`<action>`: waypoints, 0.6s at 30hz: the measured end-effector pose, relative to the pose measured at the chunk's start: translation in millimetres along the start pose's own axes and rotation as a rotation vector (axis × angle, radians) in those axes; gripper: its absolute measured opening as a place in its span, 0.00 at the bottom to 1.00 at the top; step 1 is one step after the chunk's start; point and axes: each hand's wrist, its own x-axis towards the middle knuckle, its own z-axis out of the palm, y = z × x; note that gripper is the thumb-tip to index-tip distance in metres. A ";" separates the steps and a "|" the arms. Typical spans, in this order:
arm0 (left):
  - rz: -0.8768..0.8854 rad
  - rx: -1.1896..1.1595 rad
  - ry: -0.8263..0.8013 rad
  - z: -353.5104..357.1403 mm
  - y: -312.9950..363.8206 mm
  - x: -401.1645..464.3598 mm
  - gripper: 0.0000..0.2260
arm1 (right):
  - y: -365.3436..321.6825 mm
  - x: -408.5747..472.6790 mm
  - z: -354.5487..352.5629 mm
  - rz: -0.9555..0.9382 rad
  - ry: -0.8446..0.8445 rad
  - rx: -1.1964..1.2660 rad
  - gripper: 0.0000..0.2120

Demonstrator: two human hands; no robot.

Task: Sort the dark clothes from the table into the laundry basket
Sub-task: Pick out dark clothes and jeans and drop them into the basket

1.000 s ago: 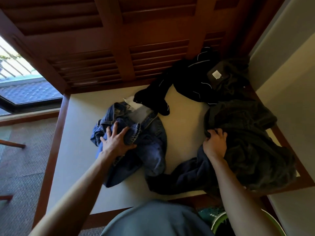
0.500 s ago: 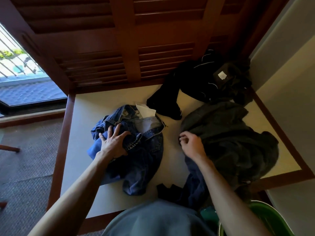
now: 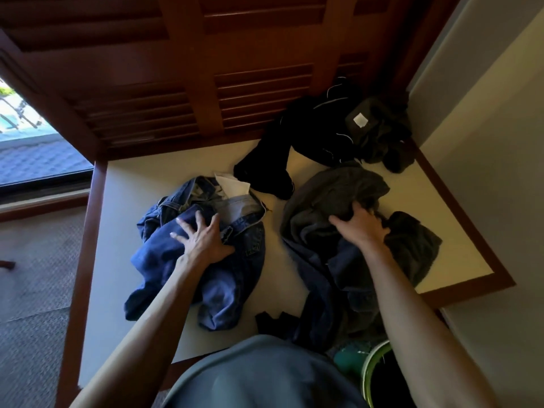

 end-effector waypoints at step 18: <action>0.082 -0.891 -0.236 3.6 158.6 3.2 0.49 | 30.7 -20.3 23.2 0.325 -0.012 1.200 0.34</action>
